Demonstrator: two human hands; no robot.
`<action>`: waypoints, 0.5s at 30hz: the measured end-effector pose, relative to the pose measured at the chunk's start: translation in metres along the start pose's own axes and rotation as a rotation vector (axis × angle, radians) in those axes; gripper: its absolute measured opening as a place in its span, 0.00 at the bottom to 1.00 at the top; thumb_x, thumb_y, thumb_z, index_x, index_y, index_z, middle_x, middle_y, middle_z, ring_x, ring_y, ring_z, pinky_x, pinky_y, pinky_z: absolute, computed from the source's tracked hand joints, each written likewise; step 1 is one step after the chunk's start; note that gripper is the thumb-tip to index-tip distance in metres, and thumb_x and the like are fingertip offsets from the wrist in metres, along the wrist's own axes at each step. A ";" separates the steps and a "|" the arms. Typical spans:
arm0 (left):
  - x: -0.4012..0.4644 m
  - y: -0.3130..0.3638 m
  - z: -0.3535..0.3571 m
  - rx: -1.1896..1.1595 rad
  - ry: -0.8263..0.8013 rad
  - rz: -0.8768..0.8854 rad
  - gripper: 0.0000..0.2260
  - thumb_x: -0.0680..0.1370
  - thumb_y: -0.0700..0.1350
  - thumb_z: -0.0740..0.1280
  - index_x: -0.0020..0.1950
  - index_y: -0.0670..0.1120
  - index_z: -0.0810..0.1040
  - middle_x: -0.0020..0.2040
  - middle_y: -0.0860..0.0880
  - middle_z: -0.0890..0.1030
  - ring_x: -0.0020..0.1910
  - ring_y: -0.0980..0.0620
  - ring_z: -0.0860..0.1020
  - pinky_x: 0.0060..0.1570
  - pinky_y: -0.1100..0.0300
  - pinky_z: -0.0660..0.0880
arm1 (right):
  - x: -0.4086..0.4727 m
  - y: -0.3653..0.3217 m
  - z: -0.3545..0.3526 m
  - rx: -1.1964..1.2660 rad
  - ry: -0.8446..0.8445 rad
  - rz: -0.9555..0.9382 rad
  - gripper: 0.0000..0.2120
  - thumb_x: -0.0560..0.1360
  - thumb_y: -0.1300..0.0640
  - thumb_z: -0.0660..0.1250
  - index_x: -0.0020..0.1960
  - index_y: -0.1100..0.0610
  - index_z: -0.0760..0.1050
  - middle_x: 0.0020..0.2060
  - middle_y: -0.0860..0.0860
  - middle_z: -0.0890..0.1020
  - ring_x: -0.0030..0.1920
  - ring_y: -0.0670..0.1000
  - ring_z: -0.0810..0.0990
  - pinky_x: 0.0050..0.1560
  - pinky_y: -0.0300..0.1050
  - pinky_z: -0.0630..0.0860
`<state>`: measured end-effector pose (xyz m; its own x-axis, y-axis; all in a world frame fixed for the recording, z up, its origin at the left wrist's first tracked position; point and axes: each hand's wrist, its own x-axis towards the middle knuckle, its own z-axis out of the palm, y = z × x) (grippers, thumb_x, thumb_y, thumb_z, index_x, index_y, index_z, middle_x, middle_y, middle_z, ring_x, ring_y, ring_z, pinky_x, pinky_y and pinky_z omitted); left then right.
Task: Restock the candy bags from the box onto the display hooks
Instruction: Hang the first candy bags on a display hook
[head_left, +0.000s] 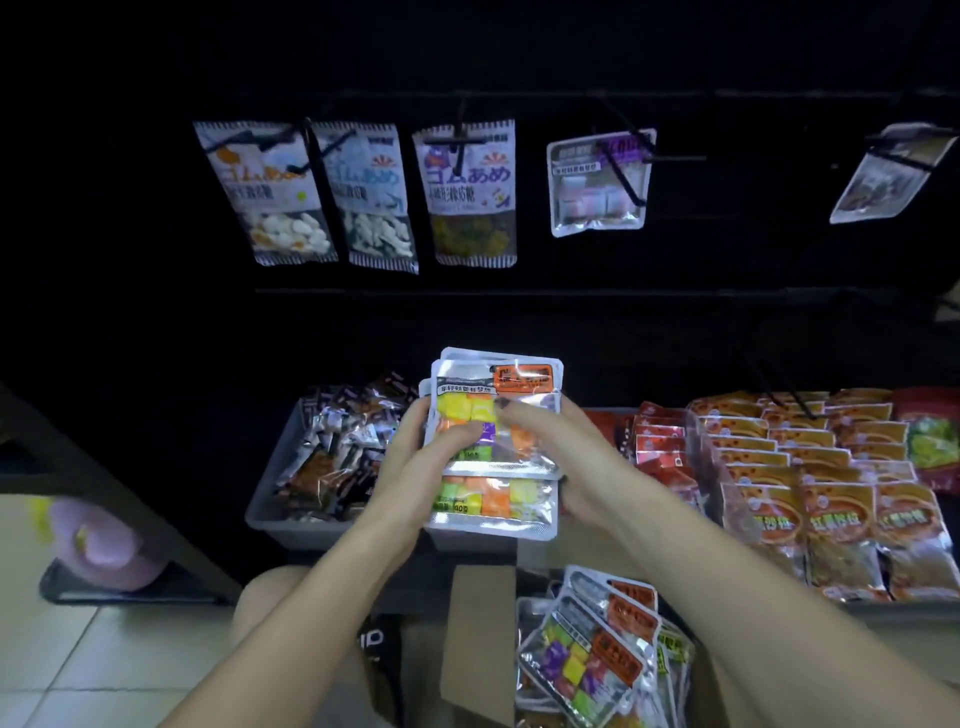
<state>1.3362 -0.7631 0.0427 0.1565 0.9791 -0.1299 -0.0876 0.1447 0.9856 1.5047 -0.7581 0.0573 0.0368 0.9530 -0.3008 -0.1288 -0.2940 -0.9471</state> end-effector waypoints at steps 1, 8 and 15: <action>0.000 0.007 -0.005 0.010 0.024 0.017 0.12 0.80 0.44 0.71 0.62 0.55 0.80 0.54 0.52 0.87 0.53 0.49 0.87 0.52 0.47 0.83 | 0.002 -0.004 0.003 0.007 -0.055 0.003 0.18 0.74 0.53 0.77 0.62 0.52 0.79 0.56 0.54 0.87 0.58 0.57 0.86 0.64 0.61 0.80; 0.003 0.049 -0.031 -0.010 0.083 0.063 0.14 0.79 0.58 0.69 0.61 0.53 0.79 0.56 0.47 0.87 0.52 0.45 0.87 0.50 0.46 0.84 | 0.002 -0.032 0.031 0.085 -0.170 -0.057 0.14 0.80 0.58 0.72 0.65 0.54 0.80 0.57 0.54 0.87 0.59 0.59 0.86 0.63 0.65 0.80; -0.001 0.076 -0.047 0.162 0.210 0.155 0.16 0.84 0.63 0.57 0.54 0.59 0.82 0.52 0.54 0.87 0.54 0.51 0.86 0.60 0.41 0.80 | -0.002 -0.057 0.056 0.098 -0.172 -0.118 0.13 0.82 0.53 0.69 0.66 0.52 0.79 0.56 0.49 0.88 0.55 0.51 0.87 0.53 0.51 0.85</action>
<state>1.2834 -0.7460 0.1124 -0.0546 0.9983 0.0201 0.0658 -0.0165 0.9977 1.4563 -0.7387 0.1182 -0.1114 0.9812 -0.1574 -0.2299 -0.1795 -0.9565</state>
